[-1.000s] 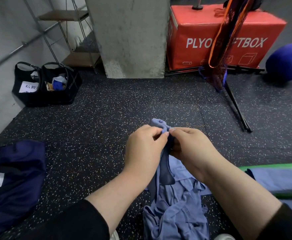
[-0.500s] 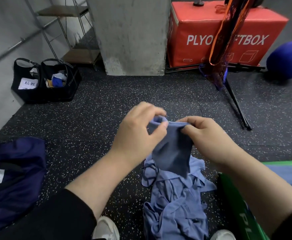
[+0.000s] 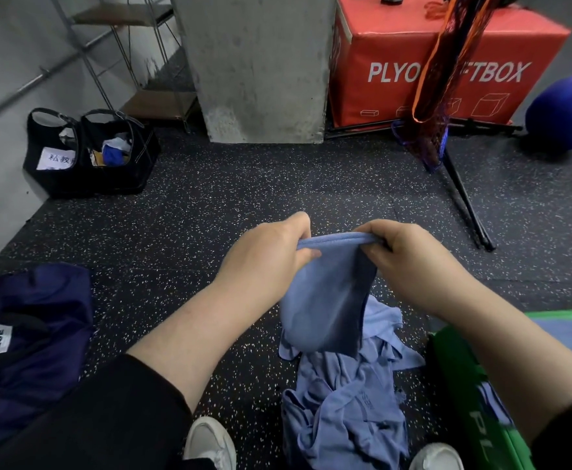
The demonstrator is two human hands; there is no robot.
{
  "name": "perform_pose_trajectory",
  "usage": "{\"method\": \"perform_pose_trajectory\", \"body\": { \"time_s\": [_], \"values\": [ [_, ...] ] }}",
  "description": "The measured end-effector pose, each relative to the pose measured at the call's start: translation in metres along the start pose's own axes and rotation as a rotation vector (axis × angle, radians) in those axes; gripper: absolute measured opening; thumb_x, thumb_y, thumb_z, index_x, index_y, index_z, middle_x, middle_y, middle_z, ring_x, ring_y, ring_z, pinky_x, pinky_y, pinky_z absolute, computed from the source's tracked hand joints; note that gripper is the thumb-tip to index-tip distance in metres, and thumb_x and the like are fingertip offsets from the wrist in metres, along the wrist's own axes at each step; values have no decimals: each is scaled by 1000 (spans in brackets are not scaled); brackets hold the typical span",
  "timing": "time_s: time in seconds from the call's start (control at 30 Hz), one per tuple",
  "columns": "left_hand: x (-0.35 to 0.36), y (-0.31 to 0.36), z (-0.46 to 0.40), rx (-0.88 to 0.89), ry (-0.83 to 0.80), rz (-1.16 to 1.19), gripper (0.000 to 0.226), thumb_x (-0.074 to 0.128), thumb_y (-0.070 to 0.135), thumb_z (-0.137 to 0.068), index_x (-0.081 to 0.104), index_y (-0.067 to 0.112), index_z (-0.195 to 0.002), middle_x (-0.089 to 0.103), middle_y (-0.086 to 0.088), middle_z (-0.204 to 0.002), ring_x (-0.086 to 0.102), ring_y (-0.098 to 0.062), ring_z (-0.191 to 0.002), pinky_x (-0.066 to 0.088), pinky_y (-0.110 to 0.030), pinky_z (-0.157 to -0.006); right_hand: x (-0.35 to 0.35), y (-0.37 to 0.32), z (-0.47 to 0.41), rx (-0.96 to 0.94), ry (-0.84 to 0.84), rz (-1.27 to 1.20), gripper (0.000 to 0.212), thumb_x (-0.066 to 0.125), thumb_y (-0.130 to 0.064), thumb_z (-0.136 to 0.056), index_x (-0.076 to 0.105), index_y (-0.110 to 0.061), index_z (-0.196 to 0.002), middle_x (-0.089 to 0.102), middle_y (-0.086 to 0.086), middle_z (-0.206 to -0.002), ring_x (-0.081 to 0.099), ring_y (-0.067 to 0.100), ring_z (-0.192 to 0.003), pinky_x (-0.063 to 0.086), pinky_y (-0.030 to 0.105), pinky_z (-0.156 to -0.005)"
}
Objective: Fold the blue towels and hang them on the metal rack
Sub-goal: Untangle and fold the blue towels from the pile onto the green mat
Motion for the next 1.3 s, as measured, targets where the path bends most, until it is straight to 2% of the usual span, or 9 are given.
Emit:
{"method": "perform_pose_trajectory", "body": {
  "time_s": [0.2, 0.3, 0.43, 0.57, 0.8, 1.0, 1.13, 1.23, 1.3],
  "values": [
    [-17, 8, 1, 193, 129, -9, 28, 69, 50, -89, 57, 25, -91, 57, 8, -72, 60, -29, -74, 49, -43, -65, -12, -4, -1, -17, 67, -2, 23, 52, -12, -97, 66, -30, -92, 64, -3, -66, 51, 7, -50, 40, 24, -50],
    [-14, 3, -3, 154, 43, -54, 31, 69, 55, -88, 59, 25, -91, 55, 8, -73, 60, -28, -78, 48, -41, -67, -12, -1, 0, -6, 47, 15, 22, 53, -14, -97, 67, -29, -93, 66, -3, -69, 54, 11, -55, 43, 28, -53],
    [-19, 3, -3, 240, 158, -48, 26, 65, 48, -91, 60, 22, -88, 52, 9, -79, 55, -25, -78, 49, -42, -66, -17, -4, 2, 0, 135, 17, 23, 52, -13, -97, 67, -31, -97, 65, -6, -70, 57, 3, -58, 38, 18, -49],
    [-19, 2, -3, 263, 167, -27, 20, 66, 36, -94, 57, 19, -89, 51, 7, -85, 51, -23, -81, 48, -44, -69, -18, -3, 3, 15, 125, -3, 22, 53, -13, -97, 66, -30, -93, 62, -2, -64, 51, 8, -48, 34, 19, -43],
    [-13, 0, -3, 121, 82, 73, 17, 64, 33, -97, 58, 19, -89, 50, 6, -63, 48, -17, -61, 36, -39, -59, -18, -5, 3, 31, 101, 2, 19, 53, -14, -92, 65, -28, -88, 59, 0, -60, 46, 5, -45, 33, 18, -42],
    [-2, 3, -4, -57, 18, 171, 16, 69, 38, -87, 61, 25, -82, 64, 3, -69, 58, -17, -69, 44, -35, -64, -11, -6, 2, 59, 118, -52, 13, 54, -20, -87, 64, -25, -82, 62, -4, -64, 49, 7, -53, 40, 30, -54],
    [15, 1, -5, -186, -28, 181, 23, 69, 35, -86, 62, 17, -74, 62, 4, -65, 58, -23, -68, 37, -33, -57, -1, -9, 1, 47, 108, -20, 10, 56, -21, -87, 65, -25, -84, 63, -5, -68, 57, 12, -65, 44, 31, -61],
    [29, -2, -3, -308, -105, 327, 29, 65, 27, -82, 50, 12, -63, 49, 3, -54, 42, -23, -58, 31, -30, -53, 5, -13, 3, 28, 80, 5, 9, 57, -21, -88, 64, -25, -85, 57, -7, -60, 49, 9, -56, 37, 30, -54],
    [33, -5, -1, -416, -104, 555, 26, 61, 29, -77, 49, 8, -66, 49, -3, -59, 44, -19, -58, 43, -31, -58, 7, -16, 4, 13, 71, 41, 9, 57, -21, -89, 65, -25, -86, 55, -7, -59, 47, 9, -56, 36, 30, -53]
  ]
}}
Point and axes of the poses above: each hand's wrist, its own z-axis away from the middle knuckle, its own x-axis out of the palm, y = z × x, the point moved 5 cm from there along -z, towards the middle knuckle
